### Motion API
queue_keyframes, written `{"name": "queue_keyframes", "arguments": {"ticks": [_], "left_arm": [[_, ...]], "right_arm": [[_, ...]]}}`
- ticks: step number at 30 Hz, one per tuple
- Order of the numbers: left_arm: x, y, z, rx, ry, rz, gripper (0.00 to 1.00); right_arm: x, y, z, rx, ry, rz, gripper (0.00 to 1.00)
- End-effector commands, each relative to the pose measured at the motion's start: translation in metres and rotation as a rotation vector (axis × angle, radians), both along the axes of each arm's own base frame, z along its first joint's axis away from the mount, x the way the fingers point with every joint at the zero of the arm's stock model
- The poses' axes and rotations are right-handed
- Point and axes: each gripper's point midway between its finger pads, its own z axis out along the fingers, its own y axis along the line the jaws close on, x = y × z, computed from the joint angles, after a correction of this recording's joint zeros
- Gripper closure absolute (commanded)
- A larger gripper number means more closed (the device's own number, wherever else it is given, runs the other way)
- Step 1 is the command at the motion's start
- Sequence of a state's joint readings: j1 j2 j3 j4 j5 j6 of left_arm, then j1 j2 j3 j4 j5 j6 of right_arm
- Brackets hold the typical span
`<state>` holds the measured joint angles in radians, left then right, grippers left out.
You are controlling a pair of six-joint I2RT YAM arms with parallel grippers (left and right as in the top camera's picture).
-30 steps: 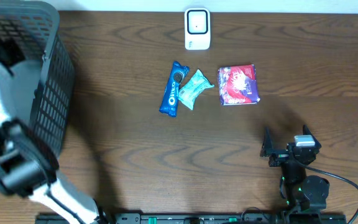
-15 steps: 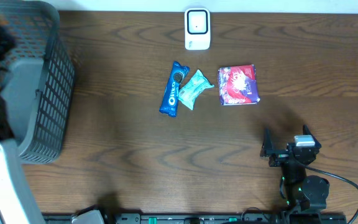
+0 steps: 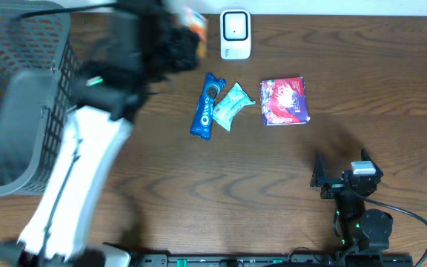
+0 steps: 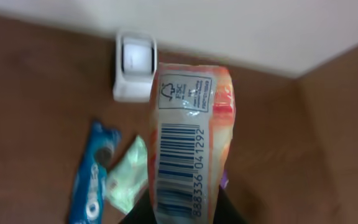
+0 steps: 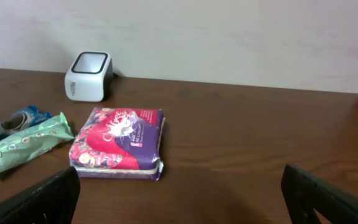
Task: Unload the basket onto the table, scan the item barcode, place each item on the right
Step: 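Carry the orange bar out and set it down beside the pad pack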
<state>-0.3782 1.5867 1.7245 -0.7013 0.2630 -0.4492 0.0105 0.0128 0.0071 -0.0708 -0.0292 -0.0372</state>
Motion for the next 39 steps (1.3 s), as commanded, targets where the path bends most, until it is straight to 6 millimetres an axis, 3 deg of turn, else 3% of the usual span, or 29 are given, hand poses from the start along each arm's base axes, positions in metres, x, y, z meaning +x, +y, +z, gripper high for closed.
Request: {"name": "queue_keyframes", "arguments": {"ticks": [1,5,9,10,11,13,16,21,25,28,30,32,34,35,37,39], "left_arm": [[0.007,-0.030,-0.060,0.100,0.113,-0.017,0.92],[0.009,-0.069,-0.137,0.189,0.238,-0.081,0.92],[0.006,-0.088,-0.185,0.232,0.318,-0.109,0.92],[0.006,-0.090,-0.193,0.240,0.331,-0.113,0.83],[0.004,-0.092,-0.201,0.248,0.344,-0.118,0.67],[0.003,-0.094,-0.209,0.259,0.359,-0.124,0.48],[0.003,-0.095,-0.209,0.258,0.357,-0.124,0.30],[0.006,-0.094,-0.199,0.245,0.335,-0.121,0.28],[0.012,-0.088,-0.177,0.217,0.288,-0.105,0.28],[0.018,-0.073,-0.151,0.188,0.245,-0.073,0.33],[0.018,-0.063,-0.140,0.178,0.239,-0.058,0.51],[0.010,-0.057,-0.138,0.179,0.272,-0.061,0.60],[-0.011,-0.058,-0.147,0.173,0.363,-0.104,0.60],[-0.039,-0.063,-0.160,0.175,0.485,-0.157,0.60],[-0.066,-0.065,-0.170,0.203,0.584,-0.196,0.55],[-0.088,-0.070,-0.178,0.244,0.640,-0.227,0.40]], "right_arm": [[0.000,0.001,-0.001,-0.002,0.001,0.002,0.01],[0.000,0.001,-0.001,-0.002,0.001,0.002,0.01],[0.000,0.001,-0.001,-0.002,0.001,0.002,0.01],[0.000,0.001,-0.001,-0.002,0.001,0.002,0.01],[0.000,0.001,-0.001,-0.002,0.001,0.002,0.01],[0.000,0.000,-0.001,-0.002,0.001,0.002,0.01],[0.000,0.001,-0.001,-0.002,0.001,0.002,0.01],[0.000,0.001,-0.001,-0.002,0.001,0.002,0.01],[0.000,0.001,-0.001,-0.002,0.001,0.002,0.01],[0.000,0.001,-0.001,-0.002,0.001,0.002,0.01],[0.000,0.001,-0.001,-0.002,0.001,0.002,0.01],[0.000,0.000,-0.001,-0.002,0.001,0.002,0.01],[0.000,0.000,-0.001,-0.002,0.001,0.002,0.01],[0.000,0.000,-0.001,-0.002,0.001,0.002,0.01],[0.000,0.001,-0.001,-0.002,0.001,0.002,0.01],[0.000,0.000,-0.001,-0.002,0.001,0.002,0.01]]}}
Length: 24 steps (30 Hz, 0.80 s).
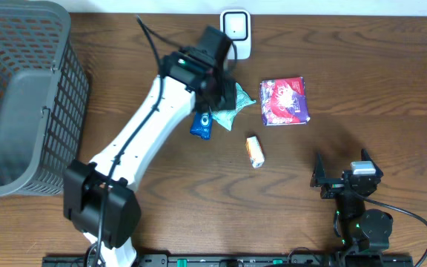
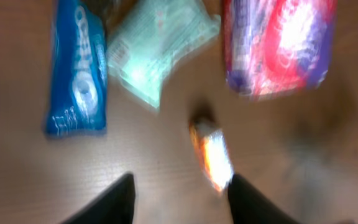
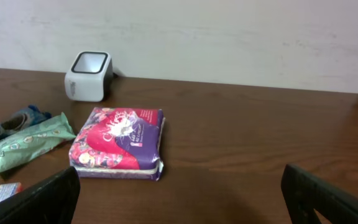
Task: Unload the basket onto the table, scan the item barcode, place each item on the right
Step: 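Carry the orange bar out and set it down beside the pad pack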
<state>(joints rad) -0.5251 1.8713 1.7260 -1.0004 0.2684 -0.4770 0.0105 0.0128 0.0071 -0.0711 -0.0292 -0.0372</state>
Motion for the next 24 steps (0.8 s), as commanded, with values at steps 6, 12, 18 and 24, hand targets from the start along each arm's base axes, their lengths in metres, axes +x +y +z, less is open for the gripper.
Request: {"name": "queue_keyframes", "arguments": {"ticks": [6,12,18,24], "left_arm": [[-0.066,-0.031,-0.041,0.152,0.118,-0.058,0.09],[-0.073,-0.033,-0.070,0.220,0.097,0.036,0.02],[-0.057,-0.050,-0.106,0.169,0.089,0.134,0.06],[-0.052,-0.059,-0.135,0.165,0.128,0.215,0.20]], "right_arm": [[0.000,0.001,-0.001,-0.002,0.001,0.002,0.01],[0.000,0.000,-0.001,-0.002,0.001,0.002,0.01],[0.000,0.000,-0.001,-0.002,0.001,0.002,0.01],[0.000,0.001,-0.001,-0.002,0.001,0.002,0.01]]}}
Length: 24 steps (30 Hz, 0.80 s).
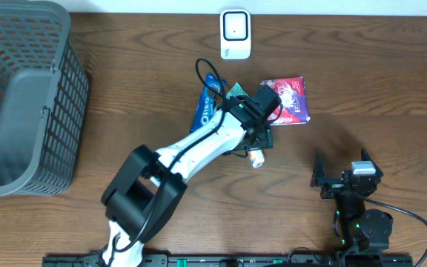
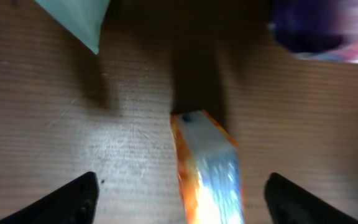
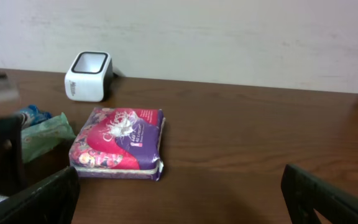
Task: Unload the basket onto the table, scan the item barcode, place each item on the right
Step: 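Carry the orange bar out and set it down beside the pad pack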
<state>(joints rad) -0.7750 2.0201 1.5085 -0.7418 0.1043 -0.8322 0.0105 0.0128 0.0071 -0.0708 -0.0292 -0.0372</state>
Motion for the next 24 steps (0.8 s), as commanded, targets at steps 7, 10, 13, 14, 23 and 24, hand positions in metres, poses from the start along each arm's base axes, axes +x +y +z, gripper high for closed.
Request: {"name": "queue_keyframes", "arguments": {"ticks": [7,10,13,14,23,24], "left_arm": [[-0.006,0.007,-0.033,0.056,0.067,0.083,0.80],[-0.001,0.005,-0.032,0.046,0.046,0.063,0.93],[0.010,-0.005,-0.026,0.013,-0.009,-0.012,0.92],[0.014,-0.008,-0.023,0.004,-0.027,-0.033,0.93],[0.093,-0.010,0.020,0.037,-0.363,-0.132,0.93],[0.098,-0.008,0.021,0.055,-0.389,-0.149,0.93]], "right_arm": [[0.000,0.001,-0.001,-0.002,0.001,0.002,0.01],[0.000,0.001,-0.001,-0.002,0.001,0.002,0.01],[0.000,0.001,-0.001,-0.002,0.001,0.002,0.01],[0.000,0.001,-0.001,-0.002,0.001,0.002,0.01],[0.000,0.000,-0.001,-0.002,0.001,0.002,0.01],[0.000,0.001,-0.001,-0.002,0.001,0.002,0.01]]}}
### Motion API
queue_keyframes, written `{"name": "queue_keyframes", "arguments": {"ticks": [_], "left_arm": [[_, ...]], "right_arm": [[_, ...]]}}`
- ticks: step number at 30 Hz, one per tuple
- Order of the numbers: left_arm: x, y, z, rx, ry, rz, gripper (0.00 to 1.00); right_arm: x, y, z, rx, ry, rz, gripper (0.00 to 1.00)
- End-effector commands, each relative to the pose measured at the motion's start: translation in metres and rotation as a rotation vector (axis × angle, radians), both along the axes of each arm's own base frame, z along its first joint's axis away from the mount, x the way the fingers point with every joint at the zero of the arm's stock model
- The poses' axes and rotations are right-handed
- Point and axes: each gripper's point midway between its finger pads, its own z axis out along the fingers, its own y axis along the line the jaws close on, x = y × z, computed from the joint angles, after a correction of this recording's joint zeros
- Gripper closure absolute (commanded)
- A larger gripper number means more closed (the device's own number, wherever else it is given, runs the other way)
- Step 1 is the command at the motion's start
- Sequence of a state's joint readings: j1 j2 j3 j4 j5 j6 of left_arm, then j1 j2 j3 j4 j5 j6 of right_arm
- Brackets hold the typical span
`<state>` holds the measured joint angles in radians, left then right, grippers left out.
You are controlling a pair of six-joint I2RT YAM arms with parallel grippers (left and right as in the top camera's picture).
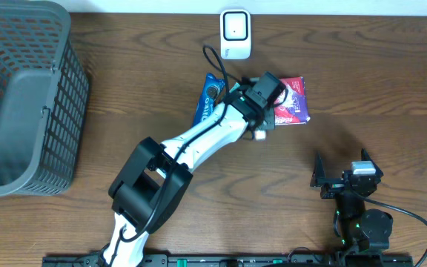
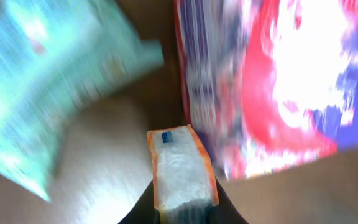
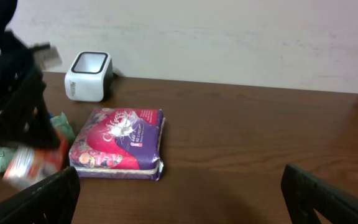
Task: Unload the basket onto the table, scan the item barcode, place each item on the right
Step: 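Carry the orange bar out and set it down beside the pad pack, then move the right gripper toward the pad pack and grasp it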
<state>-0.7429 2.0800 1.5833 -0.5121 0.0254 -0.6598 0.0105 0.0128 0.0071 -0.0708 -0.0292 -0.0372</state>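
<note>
A small orange snack packet [image 2: 180, 167] is clamped between the fingers of my left gripper [image 2: 182, 210], which is shut on it. The view of it is blurred. The packet hangs just left of the red-and-purple pack [image 2: 278, 87], and overhead it shows as a pale spot [image 1: 259, 136] under the left wrist. The white barcode scanner [image 1: 235, 33] stands at the table's far edge, also seen as the scanner [image 3: 89, 75]. My right gripper [image 3: 179, 208] rests open near the front right, with nothing between its fingers.
A blue Oreo pack [image 1: 208, 100] and a mint-green pack [image 2: 36, 81] lie left of the held packet. The red-and-purple pack [image 1: 291, 104] lies to its right. A grey mesh basket [image 1: 21, 96] stands at the far left. The right arm [image 1: 351, 182] sits at the front right.
My left gripper was open low over the orange packet lying on the table. Now it is shut on the packet and stands further back, beside the red-and-purple pack. The right arm has not moved.
First my left gripper held the orange packet near the scanner, barcode showing. Then the packet lay on the table in front of the other packs, with the gripper open above it. The gripper was then low and open over it, and now holds it again.
</note>
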Motion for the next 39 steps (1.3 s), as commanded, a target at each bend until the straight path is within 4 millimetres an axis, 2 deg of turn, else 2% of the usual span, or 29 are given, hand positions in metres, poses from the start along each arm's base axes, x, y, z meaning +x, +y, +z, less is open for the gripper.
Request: {"name": "queue_keyframes", "arguments": {"ticks": [1,4,6,7,9,10,13,15,18,23,25,27,29,32,33,35,36,39], "left_arm": [[0.031,0.020,0.006,0.139,-0.154,-0.051,0.93],[0.040,0.013,0.012,0.163,-0.231,-0.159,0.92],[0.043,0.010,0.014,0.159,-0.253,-0.171,0.85],[0.044,0.009,0.015,0.154,-0.258,-0.170,0.77],[0.045,0.009,0.016,0.152,-0.261,-0.169,0.45],[0.044,0.008,0.016,0.151,-0.261,-0.170,0.36],[0.044,0.008,0.016,0.152,-0.261,-0.170,0.24],[0.045,0.009,0.021,0.146,-0.268,-0.168,0.21],[0.046,0.011,0.042,0.126,-0.295,-0.159,0.21],[0.041,0.026,0.108,0.073,-0.371,-0.128,0.21],[0.037,0.041,0.135,0.060,-0.393,-0.107,0.21],[0.031,0.064,0.159,0.061,-0.399,-0.077,0.21],[0.023,0.095,0.178,0.077,-0.385,-0.037,0.21],[0.007,0.140,0.193,0.113,-0.340,0.021,0.19],[0.001,0.154,0.196,0.123,-0.320,0.047,0.11],[-0.013,0.182,0.200,0.138,-0.273,0.106,0.08],[-0.020,0.194,0.201,0.152,-0.251,0.124,0.02],[-0.039,0.219,0.201,0.187,-0.193,0.155,0.02]], "right_arm": [[0.000,0.001,-0.001,-0.002,0.001,0.002,0.01],[0.000,0.000,-0.001,-0.002,0.001,0.002,0.01],[0.000,0.001,-0.001,-0.002,0.001,0.002,0.01],[0.000,0.000,-0.001,-0.002,0.001,0.002,0.01],[0.000,0.001,-0.001,-0.002,0.001,0.002,0.01],[0.000,0.000,-0.001,-0.002,0.001,0.002,0.01],[0.000,0.001,-0.001,-0.002,0.001,0.002,0.01],[0.000,0.001,-0.001,-0.002,0.001,0.002,0.01],[0.000,0.001,-0.001,-0.002,0.001,0.002,0.01],[0.000,0.001,-0.001,-0.002,0.001,0.002,0.01],[0.000,0.000,-0.001,-0.002,0.001,0.002,0.01],[0.000,0.001,-0.001,-0.002,0.001,0.002,0.01],[0.000,0.001,-0.001,-0.002,0.001,0.002,0.01],[0.000,0.001,-0.001,-0.002,0.001,0.002,0.01],[0.000,0.000,-0.001,-0.002,0.001,0.002,0.01],[0.000,0.000,-0.001,-0.002,0.001,0.002,0.01],[0.000,0.001,-0.001,-0.002,0.001,0.002,0.01],[0.000,0.001,-0.001,-0.002,0.001,0.002,0.01]]}}
